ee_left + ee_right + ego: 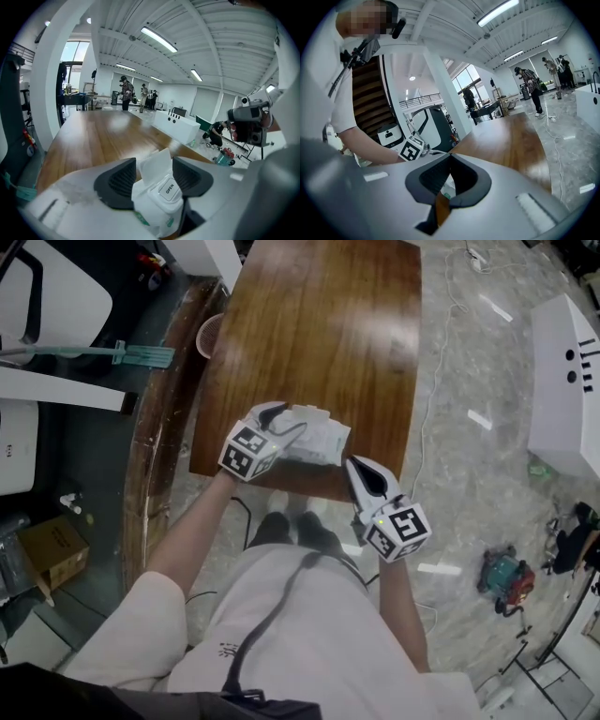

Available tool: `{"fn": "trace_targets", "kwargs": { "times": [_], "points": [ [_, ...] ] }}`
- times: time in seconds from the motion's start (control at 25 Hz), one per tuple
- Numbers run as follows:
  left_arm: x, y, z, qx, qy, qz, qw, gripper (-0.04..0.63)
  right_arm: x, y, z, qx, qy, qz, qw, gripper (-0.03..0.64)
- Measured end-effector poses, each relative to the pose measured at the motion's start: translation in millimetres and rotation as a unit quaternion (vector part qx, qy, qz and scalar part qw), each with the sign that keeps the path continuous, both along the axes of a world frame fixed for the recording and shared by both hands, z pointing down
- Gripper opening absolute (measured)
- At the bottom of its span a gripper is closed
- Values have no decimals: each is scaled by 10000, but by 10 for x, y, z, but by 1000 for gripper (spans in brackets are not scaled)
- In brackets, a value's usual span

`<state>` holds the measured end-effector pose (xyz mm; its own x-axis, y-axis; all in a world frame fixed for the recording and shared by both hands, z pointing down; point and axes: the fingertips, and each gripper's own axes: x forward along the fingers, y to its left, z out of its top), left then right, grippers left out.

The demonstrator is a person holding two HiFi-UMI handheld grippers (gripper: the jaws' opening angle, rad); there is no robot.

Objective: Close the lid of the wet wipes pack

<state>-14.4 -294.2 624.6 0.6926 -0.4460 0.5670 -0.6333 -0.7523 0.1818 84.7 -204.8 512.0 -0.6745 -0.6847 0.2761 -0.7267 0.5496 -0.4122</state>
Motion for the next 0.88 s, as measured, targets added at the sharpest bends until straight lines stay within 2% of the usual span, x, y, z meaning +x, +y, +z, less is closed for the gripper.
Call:
{"fn": "trace_targets", "kwargs": {
  "times": [0.28, 0.88],
  "points": [
    [64, -85, 131, -40, -184, 340, 9992, 275, 79, -48, 24, -41, 64, 80, 9999, 9],
    [199, -106, 200, -204, -103, 649, 9976, 272, 114, -105, 49, -118, 33, 242, 9996, 9]
  ]
}}
